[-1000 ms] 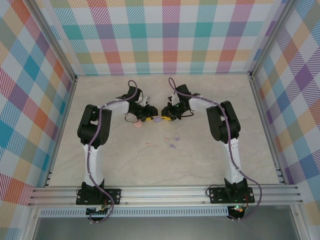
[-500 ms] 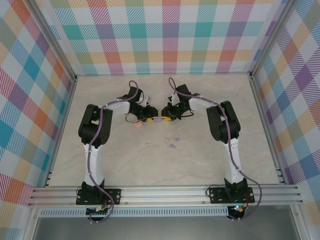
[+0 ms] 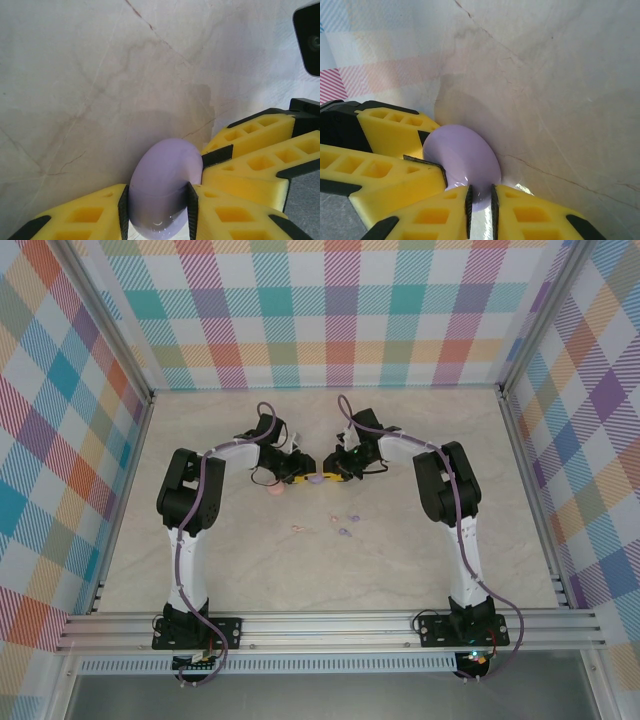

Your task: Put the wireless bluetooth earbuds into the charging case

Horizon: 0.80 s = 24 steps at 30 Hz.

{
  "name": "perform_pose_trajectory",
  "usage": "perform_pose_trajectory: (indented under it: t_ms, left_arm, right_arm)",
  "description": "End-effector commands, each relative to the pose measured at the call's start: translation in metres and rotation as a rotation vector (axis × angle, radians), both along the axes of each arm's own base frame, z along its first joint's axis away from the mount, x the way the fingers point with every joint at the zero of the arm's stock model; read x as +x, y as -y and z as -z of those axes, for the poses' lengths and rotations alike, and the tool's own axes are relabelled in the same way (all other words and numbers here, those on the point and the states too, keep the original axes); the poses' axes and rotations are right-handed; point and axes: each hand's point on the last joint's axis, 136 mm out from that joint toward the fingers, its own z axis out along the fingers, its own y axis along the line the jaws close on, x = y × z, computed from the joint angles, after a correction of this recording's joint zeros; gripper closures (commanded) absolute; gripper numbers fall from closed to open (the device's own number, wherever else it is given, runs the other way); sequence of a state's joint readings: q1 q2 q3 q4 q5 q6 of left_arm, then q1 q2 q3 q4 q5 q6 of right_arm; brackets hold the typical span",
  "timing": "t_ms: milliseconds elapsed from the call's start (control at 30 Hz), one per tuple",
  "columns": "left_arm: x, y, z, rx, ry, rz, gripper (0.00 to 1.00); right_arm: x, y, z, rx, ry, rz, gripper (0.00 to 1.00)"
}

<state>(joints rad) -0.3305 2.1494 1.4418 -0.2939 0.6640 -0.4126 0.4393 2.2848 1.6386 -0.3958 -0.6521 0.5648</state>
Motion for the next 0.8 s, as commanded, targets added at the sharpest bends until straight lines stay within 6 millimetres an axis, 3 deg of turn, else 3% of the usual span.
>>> perform_pose_trajectory:
  t_ms: [0,233,533,633,767]
  left_arm:
    - [-0.007,0.016,-0.005,-0.069,-0.005,0.028,0.64]
    - [-0.005,0.017,-0.007,-0.082,-0.003,0.019,0.62]
    - [-0.005,0.017,-0.008,-0.084,-0.002,0.014,0.77]
    - [-0.006,0.015,-0.009,-0.075,0.009,0.008,0.8]
    - [-0.006,0.01,-0.024,-0.074,0.068,-0.015,0.81]
  right_arm:
    - [-0.006,-0.005,0.01,-0.004,-0.029,-0.018,0.8]
    - [-0.006,-0.005,0.009,-0.006,-0.027,-0.019,0.8]
    - [-0.006,-0.004,0.007,-0.008,-0.019,-0.019,0.78]
    - [-0.005,0.0,-0.003,-0.009,0.011,-0.008,0.74]
    - [-0.005,0.009,-0.03,0.02,0.085,0.017,0.65]
